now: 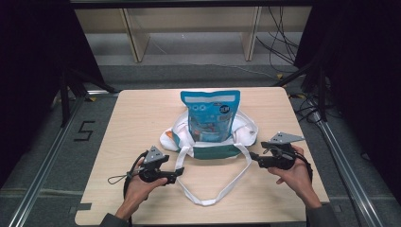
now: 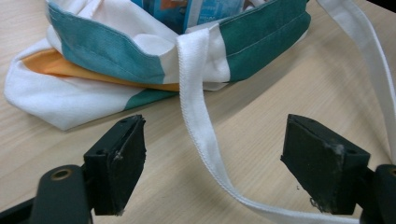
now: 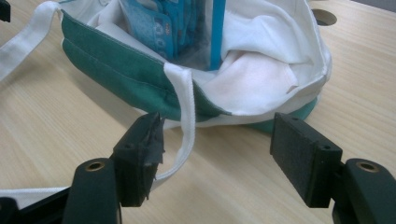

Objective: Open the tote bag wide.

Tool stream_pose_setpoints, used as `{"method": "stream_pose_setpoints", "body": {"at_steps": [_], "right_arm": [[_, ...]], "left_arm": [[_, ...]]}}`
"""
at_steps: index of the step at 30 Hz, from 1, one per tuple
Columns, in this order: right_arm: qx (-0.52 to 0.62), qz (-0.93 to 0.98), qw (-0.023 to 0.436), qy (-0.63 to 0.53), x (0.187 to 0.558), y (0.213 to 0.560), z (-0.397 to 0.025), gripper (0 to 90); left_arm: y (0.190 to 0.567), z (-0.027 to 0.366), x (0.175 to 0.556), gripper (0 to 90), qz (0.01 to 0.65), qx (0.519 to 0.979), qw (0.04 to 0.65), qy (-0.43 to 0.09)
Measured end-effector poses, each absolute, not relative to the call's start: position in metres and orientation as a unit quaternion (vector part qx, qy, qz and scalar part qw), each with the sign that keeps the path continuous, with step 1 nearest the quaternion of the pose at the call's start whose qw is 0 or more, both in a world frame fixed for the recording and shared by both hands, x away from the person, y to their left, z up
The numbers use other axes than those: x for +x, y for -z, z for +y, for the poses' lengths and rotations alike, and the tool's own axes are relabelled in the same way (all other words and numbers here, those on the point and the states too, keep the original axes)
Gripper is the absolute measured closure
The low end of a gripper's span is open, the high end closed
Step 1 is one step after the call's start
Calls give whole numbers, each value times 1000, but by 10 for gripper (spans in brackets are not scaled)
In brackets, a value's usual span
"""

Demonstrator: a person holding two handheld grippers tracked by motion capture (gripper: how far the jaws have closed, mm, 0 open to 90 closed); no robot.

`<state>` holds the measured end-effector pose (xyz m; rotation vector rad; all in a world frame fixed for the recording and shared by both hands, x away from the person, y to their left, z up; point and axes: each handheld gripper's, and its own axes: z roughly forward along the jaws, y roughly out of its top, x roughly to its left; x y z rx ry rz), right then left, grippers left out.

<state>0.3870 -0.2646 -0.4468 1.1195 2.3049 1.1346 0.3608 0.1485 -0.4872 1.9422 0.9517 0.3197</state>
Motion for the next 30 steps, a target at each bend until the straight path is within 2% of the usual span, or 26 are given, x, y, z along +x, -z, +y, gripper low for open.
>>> {"method": "stream_pose_setpoints", "body": {"at_steps": [2, 10, 17, 23, 30], "right_arm": [[386, 811, 180, -401, 387, 448, -266, 349], [389, 814, 162, -399, 375, 450, -262, 341], [380, 820, 172, -393, 360, 456, -264, 323], [393, 821, 152, -386, 345, 465, -262, 312], [378, 830, 158, -380, 336, 470, -263, 307]], "left_arm": [[488, 148, 359, 206, 384, 789, 461, -130], [491, 147, 346, 200, 381, 793, 457, -128], [495, 153, 336, 158, 374, 797, 456, -130], [494, 155, 325, 158, 373, 795, 460, -128], [496, 157, 315, 158, 371, 798, 460, -119]]}}
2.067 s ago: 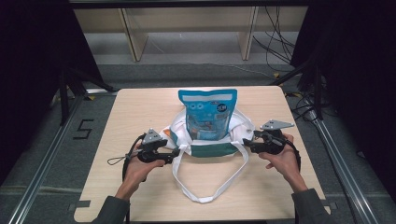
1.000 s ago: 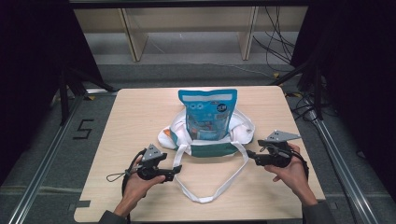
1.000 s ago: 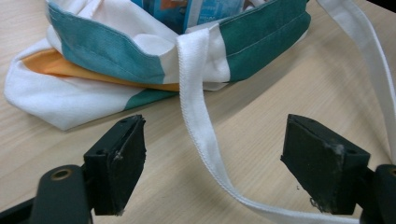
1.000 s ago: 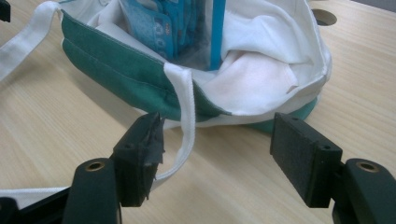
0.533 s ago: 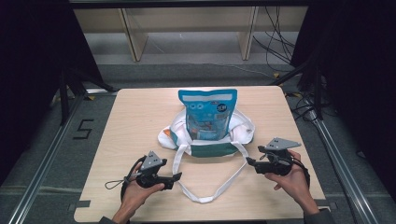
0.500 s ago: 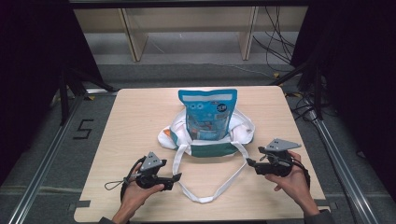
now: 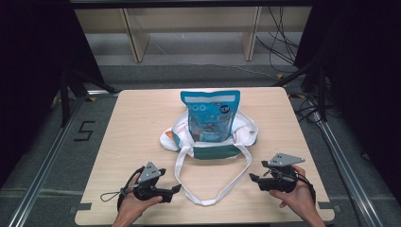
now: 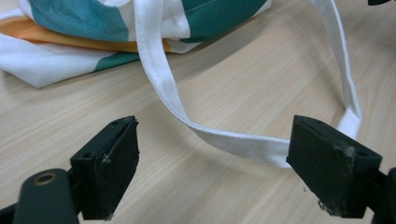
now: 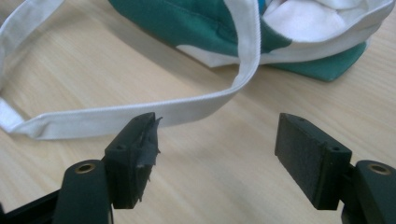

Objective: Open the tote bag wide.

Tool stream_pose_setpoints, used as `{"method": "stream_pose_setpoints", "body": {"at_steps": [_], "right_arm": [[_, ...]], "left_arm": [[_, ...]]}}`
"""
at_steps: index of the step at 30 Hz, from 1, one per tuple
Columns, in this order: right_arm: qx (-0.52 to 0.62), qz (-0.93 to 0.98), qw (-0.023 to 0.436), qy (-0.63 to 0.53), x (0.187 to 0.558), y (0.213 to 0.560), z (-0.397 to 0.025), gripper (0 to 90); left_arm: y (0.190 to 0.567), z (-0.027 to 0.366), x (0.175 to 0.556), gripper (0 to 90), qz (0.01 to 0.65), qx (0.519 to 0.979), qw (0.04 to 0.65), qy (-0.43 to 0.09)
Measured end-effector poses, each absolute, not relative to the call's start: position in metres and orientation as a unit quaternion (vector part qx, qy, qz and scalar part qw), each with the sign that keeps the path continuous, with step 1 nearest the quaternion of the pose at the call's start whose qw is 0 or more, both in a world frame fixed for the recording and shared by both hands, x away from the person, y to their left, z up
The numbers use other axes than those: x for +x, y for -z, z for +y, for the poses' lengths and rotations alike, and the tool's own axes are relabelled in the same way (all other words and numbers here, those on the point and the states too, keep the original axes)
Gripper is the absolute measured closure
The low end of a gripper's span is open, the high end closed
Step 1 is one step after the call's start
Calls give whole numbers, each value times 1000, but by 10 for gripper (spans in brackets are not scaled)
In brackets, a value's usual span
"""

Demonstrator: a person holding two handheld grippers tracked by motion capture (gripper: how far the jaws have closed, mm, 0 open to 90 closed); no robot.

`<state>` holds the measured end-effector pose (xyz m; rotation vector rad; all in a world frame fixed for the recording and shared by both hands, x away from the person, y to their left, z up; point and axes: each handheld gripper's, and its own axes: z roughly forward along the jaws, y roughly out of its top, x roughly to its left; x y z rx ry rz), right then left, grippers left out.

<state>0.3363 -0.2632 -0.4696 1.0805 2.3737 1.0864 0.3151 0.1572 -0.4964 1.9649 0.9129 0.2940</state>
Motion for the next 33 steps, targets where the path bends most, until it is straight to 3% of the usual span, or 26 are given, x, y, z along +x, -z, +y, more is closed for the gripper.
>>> {"method": "stream_pose_setpoints", "body": {"at_steps": [22, 33], "right_arm": [[372, 845, 135, -360, 298, 489, -269, 297], [358, 860, 129, -340, 292, 495, -264, 294]], "left_arm": [[498, 149, 280, 159, 347, 819, 438, -126], [503, 149, 282, 159, 350, 823, 428, -127]]}}
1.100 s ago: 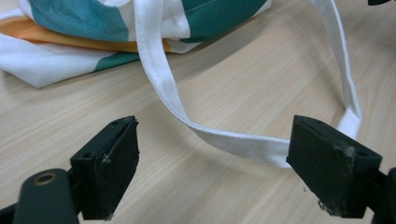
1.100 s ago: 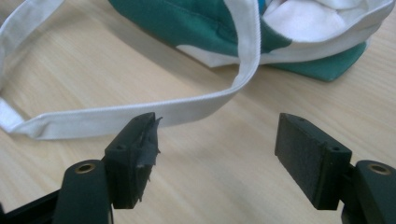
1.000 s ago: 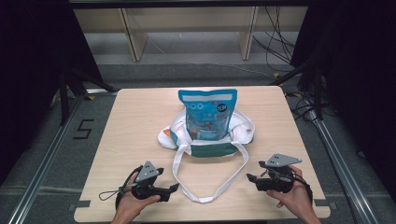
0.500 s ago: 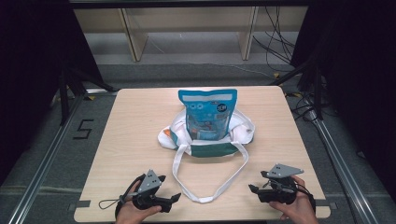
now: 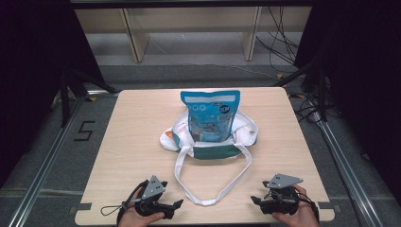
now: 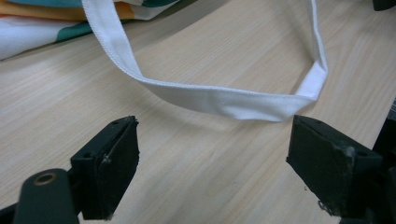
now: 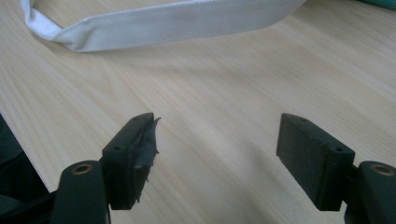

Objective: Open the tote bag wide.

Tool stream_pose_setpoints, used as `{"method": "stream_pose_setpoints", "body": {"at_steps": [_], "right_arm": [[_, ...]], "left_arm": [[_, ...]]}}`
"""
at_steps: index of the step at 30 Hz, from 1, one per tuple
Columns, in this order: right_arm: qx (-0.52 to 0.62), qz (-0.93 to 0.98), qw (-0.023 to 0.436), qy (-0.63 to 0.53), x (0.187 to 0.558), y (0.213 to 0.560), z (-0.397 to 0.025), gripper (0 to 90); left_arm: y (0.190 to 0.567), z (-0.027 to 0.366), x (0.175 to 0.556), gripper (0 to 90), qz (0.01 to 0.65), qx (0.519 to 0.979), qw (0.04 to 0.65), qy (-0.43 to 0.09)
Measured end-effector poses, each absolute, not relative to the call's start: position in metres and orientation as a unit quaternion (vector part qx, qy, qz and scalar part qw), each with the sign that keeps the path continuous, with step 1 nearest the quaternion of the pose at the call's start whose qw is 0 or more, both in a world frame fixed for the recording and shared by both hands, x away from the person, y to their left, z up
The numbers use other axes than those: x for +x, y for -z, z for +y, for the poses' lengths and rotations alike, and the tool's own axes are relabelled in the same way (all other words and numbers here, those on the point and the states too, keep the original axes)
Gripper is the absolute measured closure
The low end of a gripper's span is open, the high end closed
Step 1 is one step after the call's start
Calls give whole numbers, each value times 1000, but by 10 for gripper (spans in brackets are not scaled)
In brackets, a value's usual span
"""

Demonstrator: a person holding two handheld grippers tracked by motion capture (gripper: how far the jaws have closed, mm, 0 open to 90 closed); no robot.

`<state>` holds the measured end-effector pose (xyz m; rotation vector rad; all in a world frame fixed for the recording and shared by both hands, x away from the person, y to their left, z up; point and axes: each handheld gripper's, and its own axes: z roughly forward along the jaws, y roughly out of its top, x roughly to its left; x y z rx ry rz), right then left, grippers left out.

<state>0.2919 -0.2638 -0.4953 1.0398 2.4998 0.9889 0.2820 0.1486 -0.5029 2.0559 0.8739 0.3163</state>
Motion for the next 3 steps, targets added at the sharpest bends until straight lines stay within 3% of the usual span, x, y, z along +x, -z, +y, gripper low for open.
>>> {"method": "stream_pose_setpoints", "body": {"at_steps": [3], "right_arm": [[354, 860, 139, -340, 294, 496, -266, 294]], "left_arm": [[503, 151, 284, 159, 362, 822, 420, -128]]}}
